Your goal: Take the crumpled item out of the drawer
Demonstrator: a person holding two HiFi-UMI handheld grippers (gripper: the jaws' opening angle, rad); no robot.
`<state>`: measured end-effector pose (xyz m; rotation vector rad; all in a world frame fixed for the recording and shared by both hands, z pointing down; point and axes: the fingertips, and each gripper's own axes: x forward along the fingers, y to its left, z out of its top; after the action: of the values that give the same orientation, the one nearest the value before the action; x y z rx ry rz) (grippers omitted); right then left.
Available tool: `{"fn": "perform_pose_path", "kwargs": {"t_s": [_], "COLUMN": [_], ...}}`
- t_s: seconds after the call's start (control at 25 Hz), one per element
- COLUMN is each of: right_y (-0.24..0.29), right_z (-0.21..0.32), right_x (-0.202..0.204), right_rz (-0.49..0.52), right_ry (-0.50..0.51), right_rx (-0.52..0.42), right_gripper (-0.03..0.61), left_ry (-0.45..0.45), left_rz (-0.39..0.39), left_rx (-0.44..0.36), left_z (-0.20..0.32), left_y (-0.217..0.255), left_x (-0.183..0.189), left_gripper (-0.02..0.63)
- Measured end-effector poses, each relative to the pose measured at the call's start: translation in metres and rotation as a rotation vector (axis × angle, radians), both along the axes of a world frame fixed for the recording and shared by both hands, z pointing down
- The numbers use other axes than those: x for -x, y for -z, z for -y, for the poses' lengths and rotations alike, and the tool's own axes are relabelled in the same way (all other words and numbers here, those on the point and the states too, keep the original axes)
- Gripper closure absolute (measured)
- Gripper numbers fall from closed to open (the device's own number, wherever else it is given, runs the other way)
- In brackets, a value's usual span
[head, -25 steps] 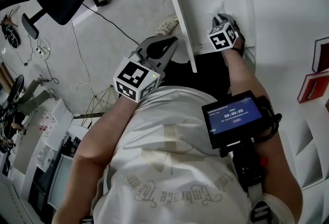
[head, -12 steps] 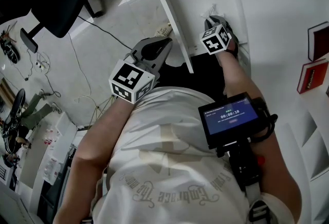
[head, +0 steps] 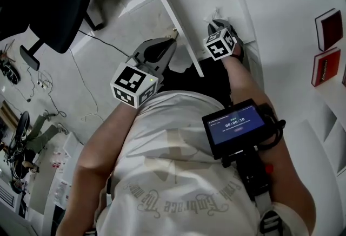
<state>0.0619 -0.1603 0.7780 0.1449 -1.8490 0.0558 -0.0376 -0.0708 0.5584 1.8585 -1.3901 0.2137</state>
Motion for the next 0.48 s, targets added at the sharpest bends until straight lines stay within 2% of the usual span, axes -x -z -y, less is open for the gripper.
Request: {"fn": "perform_pose_path", "kwargs": {"t_s": [0.48], "right_y": [0.018], "right_z": [-0.007], "right_x": [0.005], "right_rz": [0.011], "right_ry": [-0.07], "right_rx": [-0.007], "right_gripper": [0.495], "left_ry": [-0.062], "left_rz": [-0.007], "left_rx": [-0.043], "left_z": [0.004], "left_y": [0.011], "left_x": [0.015], "left_gripper": [0.594]}}
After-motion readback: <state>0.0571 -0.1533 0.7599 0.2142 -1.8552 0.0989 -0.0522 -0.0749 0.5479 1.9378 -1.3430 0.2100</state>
